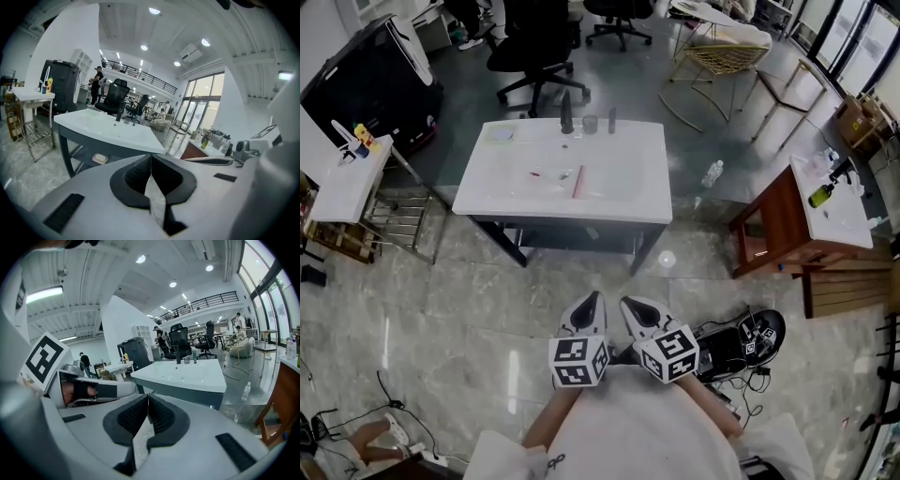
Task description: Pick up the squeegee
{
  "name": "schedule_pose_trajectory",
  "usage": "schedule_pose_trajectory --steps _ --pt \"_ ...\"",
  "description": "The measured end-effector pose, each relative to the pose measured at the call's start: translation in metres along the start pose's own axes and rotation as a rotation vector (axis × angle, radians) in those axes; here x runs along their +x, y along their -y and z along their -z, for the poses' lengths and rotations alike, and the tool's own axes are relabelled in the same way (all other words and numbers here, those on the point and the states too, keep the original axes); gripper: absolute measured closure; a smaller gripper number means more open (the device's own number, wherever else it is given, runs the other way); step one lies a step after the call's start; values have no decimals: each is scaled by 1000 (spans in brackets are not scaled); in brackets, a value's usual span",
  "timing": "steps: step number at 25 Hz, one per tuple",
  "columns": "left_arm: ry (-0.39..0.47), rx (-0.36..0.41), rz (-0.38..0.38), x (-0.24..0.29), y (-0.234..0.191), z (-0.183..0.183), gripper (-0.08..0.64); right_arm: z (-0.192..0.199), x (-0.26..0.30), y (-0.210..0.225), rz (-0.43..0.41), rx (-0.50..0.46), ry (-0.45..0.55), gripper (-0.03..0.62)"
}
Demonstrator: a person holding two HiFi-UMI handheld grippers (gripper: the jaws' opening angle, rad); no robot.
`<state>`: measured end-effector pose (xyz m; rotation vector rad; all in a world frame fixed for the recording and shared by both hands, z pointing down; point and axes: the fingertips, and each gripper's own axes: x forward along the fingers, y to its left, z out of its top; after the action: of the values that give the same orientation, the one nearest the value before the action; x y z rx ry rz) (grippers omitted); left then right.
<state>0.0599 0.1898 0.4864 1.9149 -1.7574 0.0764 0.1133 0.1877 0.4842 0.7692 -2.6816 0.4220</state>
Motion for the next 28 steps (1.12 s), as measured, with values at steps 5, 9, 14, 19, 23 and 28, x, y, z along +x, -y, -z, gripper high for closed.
schedule_pose_trajectory --steps 5,9,14,19,23,28 --pt "17 0 -5 0 -8 -7 534 3 10 -1 -4 43 -7 565" --pt "24 16 -9 1 -11 -11 533 5 13 1 3 41 -21 565" --pt "31 27 -29 1 -14 -13 534 1 17 1 -8 20 -23 565" --pt "43 30 -58 3 -24 -18 534 -2 28 1 -28 4 -27 565" --pt "39 13 -85 5 -35 -18 534 -6 39 5 -16 -26 -33 565" --pt "35 3 -97 11 -45 -22 534 -11 52 12 -12 -18 -35 565"
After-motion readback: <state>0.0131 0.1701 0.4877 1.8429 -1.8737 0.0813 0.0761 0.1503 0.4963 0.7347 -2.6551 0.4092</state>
